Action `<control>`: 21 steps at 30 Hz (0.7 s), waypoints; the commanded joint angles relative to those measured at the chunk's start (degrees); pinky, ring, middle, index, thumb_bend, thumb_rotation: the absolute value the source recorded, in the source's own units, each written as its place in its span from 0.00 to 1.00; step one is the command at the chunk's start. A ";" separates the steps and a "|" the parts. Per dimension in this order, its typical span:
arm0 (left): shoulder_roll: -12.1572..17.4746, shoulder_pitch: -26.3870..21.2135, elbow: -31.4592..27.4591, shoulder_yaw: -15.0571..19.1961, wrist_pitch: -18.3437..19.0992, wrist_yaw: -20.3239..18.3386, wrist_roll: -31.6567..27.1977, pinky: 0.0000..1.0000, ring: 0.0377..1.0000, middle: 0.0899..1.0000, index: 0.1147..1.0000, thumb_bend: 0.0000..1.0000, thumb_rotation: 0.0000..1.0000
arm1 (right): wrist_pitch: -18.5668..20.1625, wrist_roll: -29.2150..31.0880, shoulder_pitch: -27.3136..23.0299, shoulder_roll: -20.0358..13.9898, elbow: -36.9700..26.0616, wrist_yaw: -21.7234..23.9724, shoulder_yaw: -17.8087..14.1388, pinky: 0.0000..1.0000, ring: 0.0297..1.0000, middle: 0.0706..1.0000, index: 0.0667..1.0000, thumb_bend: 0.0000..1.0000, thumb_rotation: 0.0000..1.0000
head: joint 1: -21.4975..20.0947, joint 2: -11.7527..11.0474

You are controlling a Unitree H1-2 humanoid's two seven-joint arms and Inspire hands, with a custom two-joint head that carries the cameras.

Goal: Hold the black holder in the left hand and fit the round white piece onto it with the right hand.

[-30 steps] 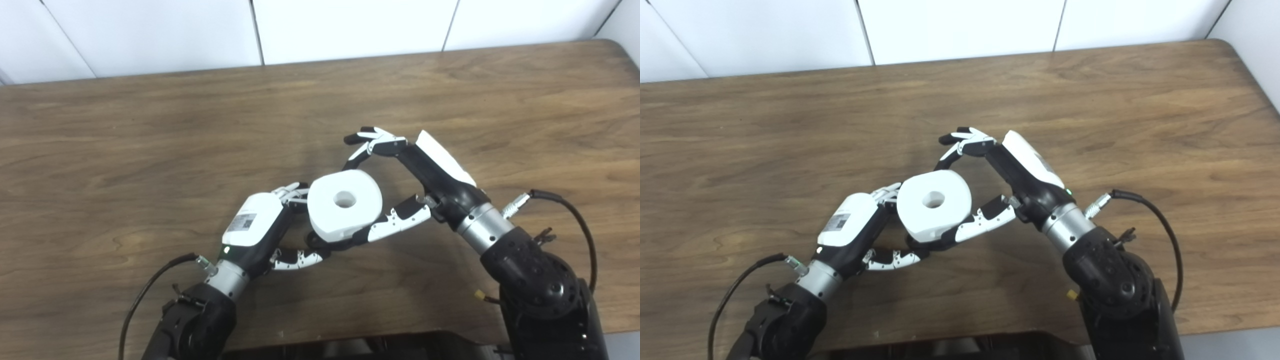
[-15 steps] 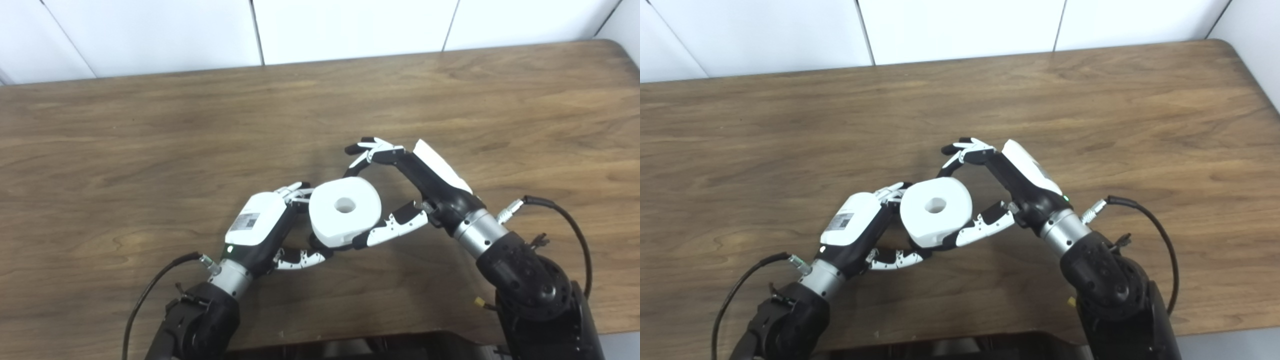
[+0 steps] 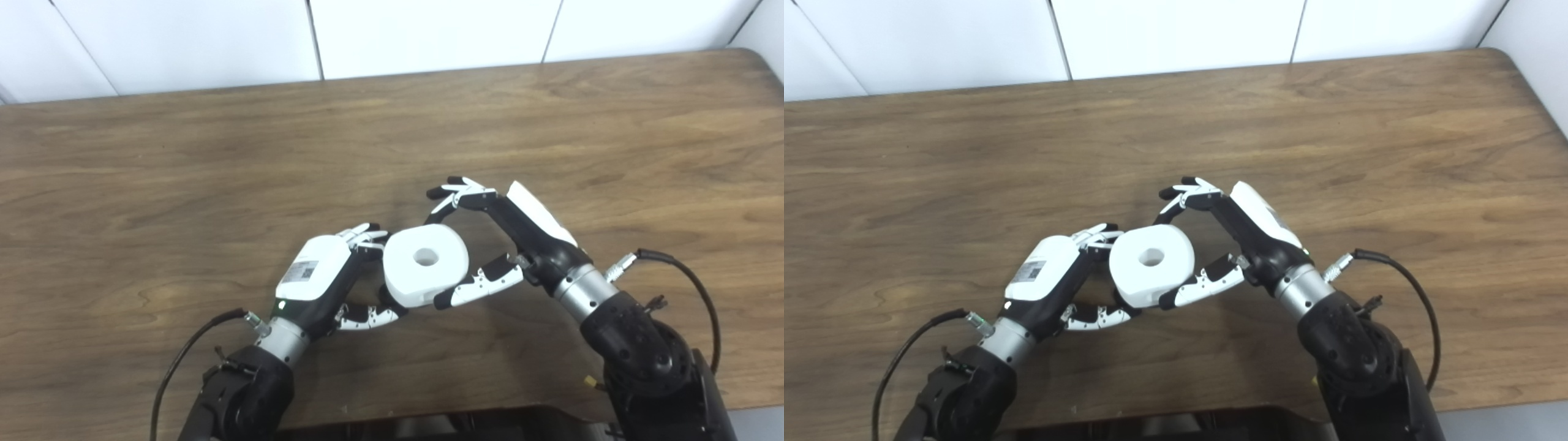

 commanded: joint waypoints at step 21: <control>-0.37 0.47 -1.25 0.60 2.16 -0.75 2.27 0.86 0.90 0.82 0.43 0.51 0.08 | -2.52 -0.27 0.30 -0.91 -0.45 -2.42 1.33 0.88 0.94 0.81 0.45 0.52 0.14 | -0.06 0.22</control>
